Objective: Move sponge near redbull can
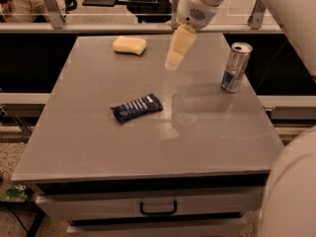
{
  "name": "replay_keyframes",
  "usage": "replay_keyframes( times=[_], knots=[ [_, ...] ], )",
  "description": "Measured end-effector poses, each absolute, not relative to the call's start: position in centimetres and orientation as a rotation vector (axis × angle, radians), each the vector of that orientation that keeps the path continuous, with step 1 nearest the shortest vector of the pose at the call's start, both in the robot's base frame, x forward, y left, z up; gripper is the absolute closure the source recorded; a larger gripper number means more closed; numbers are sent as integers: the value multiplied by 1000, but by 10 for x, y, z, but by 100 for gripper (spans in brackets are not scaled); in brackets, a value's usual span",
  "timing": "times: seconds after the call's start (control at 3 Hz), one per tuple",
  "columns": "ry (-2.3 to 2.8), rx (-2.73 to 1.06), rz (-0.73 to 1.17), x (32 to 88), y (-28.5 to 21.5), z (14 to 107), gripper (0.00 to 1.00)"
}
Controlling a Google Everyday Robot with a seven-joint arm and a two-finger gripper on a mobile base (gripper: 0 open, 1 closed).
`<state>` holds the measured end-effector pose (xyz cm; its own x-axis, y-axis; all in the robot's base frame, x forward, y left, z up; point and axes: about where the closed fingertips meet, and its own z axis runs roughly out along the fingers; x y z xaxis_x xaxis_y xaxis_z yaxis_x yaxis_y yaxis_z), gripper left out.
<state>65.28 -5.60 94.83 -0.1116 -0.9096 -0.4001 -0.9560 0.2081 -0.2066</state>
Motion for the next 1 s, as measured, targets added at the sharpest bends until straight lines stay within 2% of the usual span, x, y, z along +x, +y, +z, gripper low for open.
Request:
replay_keyframes(
  times=[1.0],
  knots=[
    [2187, -1599, 107, 731, 0, 915, 0]
  ],
)
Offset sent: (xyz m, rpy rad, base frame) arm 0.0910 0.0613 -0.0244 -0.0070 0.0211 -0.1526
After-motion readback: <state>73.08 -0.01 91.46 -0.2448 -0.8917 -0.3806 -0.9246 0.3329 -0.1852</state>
